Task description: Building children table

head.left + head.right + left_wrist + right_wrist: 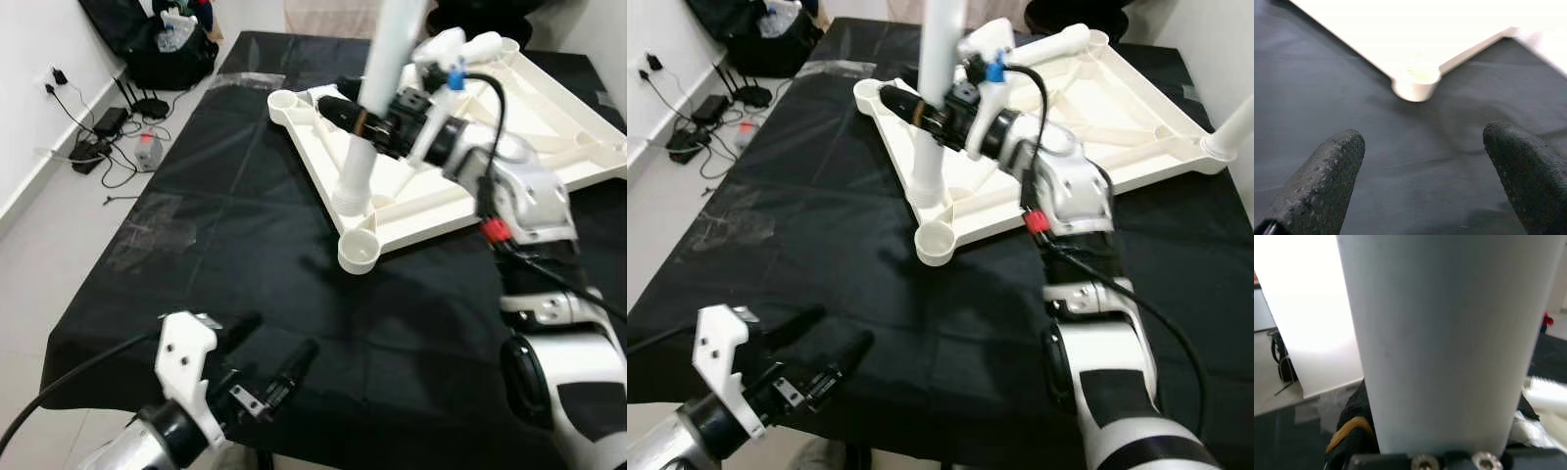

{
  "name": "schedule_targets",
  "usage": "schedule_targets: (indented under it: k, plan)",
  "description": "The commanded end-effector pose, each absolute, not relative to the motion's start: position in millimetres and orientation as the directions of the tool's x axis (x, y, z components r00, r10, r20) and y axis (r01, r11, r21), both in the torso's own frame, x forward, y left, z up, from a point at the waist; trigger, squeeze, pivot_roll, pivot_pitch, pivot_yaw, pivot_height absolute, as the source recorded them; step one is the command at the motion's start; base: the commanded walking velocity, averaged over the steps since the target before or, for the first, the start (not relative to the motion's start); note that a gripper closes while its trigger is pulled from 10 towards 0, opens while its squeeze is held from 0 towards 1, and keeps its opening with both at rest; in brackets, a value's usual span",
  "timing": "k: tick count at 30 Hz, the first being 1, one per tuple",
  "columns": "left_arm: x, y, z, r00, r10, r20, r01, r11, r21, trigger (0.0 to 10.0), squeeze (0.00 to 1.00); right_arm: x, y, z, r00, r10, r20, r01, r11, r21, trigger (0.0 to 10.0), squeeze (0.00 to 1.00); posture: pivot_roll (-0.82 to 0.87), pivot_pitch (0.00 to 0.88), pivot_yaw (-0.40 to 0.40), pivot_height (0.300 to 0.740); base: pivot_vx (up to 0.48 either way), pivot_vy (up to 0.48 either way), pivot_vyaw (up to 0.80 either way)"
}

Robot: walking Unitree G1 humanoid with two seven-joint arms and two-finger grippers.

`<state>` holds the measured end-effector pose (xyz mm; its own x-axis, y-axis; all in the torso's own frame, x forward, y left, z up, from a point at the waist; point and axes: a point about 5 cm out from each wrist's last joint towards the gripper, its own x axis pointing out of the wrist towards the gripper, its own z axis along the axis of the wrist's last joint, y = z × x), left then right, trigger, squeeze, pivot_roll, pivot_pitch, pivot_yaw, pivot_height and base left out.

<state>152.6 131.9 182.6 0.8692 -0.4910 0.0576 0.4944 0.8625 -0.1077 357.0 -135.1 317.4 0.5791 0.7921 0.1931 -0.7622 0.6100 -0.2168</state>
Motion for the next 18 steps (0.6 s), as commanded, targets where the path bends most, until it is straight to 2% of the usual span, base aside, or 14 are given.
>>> schedule_targets:
  k: [1, 5, 8, 18]
  plan:
    - [150.8, 133.1, 183.7, 0.881, -0.467, 0.073, 0.472, 0.879, -0.071, 10.0, 0.00, 350.2, -131.0, 318.0, 0.540, 0.821, 0.185, -0.787, 0.570, -0.236, 10.0, 0.00, 0.01, 0.313, -0.004, 0.740, 0.000, 0.000, 0.00]
    - [149.6, 130.3, 183.0, 0.881, -0.465, 0.088, 0.469, 0.882, -0.041, 10.0, 0.00, 342.9, -132.2, 315.7, 0.480, 0.862, 0.164, -0.818, 0.507, -0.271, 10.0, 0.00, 0.01, 0.325, -0.002, 0.740, 0.000, 0.000, 0.00]
    - [146.1, 125.6, 182.1, 0.879, -0.465, 0.108, 0.469, 0.883, -0.012, 10.0, 0.00, 335.8, -132.6, 314.9, 0.394, 0.911, 0.126, -0.857, 0.413, -0.307, 10.0, 0.00, 0.01, 0.340, -0.004, 0.740, 0.000, 0.000, 0.00]
    - [144.3, 123.3, 181.1, 0.873, -0.472, 0.120, 0.477, 0.879, -0.011, 10.0, 0.00, 328.3, -136.1, 320.2, 0.313, 0.942, 0.122, -0.883, 0.336, -0.328, 10.0, 0.00, 0.02, 0.347, -0.008, 0.740, 0.000, 0.000, 0.00]
